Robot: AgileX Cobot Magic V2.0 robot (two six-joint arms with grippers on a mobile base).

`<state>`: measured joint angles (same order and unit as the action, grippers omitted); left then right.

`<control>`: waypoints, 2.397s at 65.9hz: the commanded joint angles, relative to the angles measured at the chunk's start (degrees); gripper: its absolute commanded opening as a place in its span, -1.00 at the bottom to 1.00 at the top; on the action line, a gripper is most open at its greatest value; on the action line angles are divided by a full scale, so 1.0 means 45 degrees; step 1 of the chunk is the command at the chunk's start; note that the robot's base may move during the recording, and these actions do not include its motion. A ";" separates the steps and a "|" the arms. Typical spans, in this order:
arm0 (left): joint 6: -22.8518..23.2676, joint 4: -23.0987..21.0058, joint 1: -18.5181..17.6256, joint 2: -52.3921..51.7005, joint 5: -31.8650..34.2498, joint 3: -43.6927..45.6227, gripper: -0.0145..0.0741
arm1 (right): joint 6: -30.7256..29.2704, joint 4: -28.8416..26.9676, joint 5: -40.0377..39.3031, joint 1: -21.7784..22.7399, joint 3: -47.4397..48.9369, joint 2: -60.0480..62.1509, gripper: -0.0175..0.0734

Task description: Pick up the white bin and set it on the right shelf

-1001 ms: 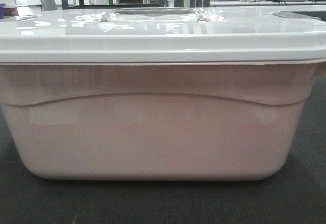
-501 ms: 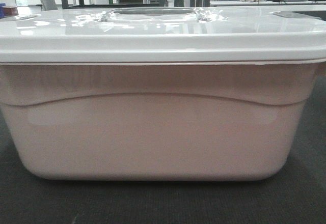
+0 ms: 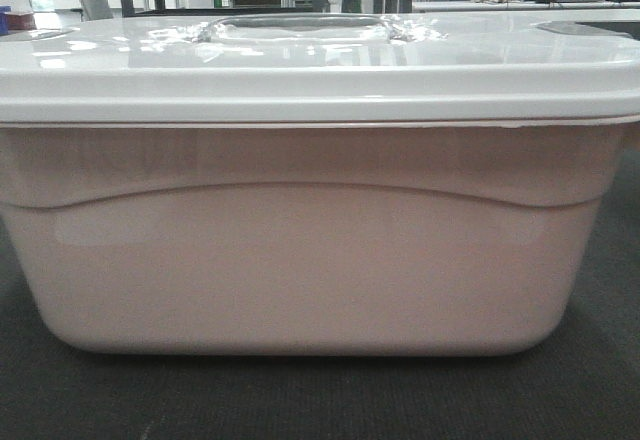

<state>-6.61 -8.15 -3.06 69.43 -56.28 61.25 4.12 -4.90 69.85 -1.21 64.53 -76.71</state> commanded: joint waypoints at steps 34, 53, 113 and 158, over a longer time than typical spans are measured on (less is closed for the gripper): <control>0.0141 -0.0233 -0.0004 -0.0140 0.0938 0.0488 0.06 | 0.0101 -0.0141 -0.0519 -0.0014 0.1532 0.0301 0.44; 0.0141 -0.1693 -0.0004 -0.0140 0.0641 0.0656 0.16 | 0.0353 -0.0747 -0.0804 0.0008 0.1575 0.0301 0.76; -0.7002 -1.3498 0.4138 0.2896 -0.4159 0.1803 0.16 | -0.6041 -1.1332 0.0828 0.3371 0.1509 -0.0446 0.76; -0.7301 -1.2294 0.3516 0.2923 -0.4239 -0.0336 0.16 | -0.7492 -1.2579 0.1452 0.3371 -0.0446 -0.1220 0.76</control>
<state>-39.10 -59.71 13.01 86.30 -69.06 59.55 -28.15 -56.80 69.42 13.56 61.37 -84.05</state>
